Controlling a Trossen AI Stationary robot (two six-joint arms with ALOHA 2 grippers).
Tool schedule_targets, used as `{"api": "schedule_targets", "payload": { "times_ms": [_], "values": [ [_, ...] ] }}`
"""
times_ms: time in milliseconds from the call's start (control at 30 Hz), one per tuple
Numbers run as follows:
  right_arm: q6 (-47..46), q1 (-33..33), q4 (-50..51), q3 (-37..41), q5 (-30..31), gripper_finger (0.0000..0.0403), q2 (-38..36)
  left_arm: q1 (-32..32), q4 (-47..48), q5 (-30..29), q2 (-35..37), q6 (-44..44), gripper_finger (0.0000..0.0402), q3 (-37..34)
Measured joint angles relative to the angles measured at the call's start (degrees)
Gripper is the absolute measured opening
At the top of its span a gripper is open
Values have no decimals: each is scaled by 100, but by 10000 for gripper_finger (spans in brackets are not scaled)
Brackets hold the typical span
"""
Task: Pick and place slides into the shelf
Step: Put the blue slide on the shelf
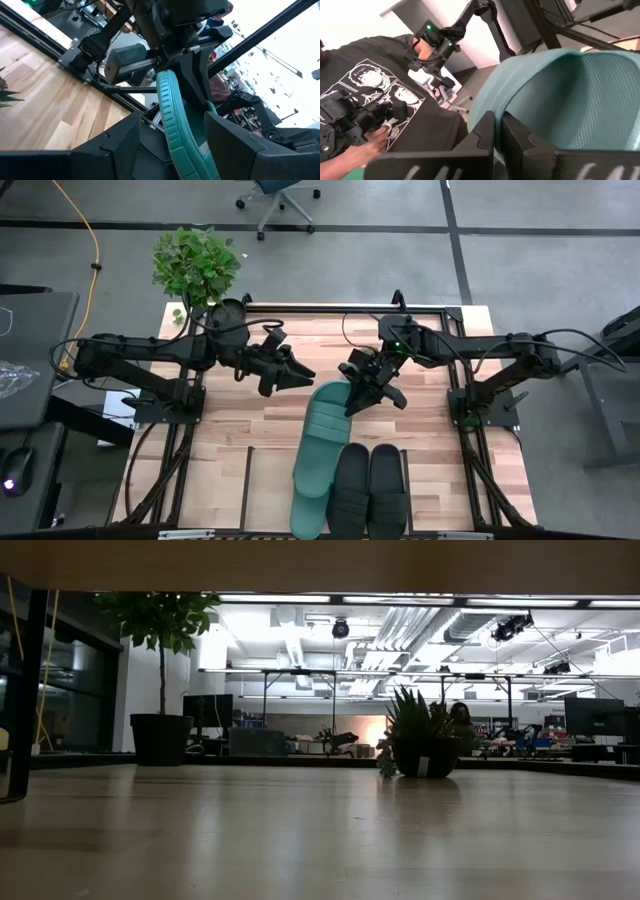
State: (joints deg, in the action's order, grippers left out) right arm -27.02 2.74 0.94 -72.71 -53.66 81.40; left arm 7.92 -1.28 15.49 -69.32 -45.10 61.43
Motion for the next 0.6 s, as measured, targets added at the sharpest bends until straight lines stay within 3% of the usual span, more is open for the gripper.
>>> {"api": "schedule_targets", "payload": {
  "times_ms": [600],
  "values": [
    [-103, -22, -200, 0, 45, 0, 95, 0, 25, 197, -224, -42, 207, -4]
  ]
}}
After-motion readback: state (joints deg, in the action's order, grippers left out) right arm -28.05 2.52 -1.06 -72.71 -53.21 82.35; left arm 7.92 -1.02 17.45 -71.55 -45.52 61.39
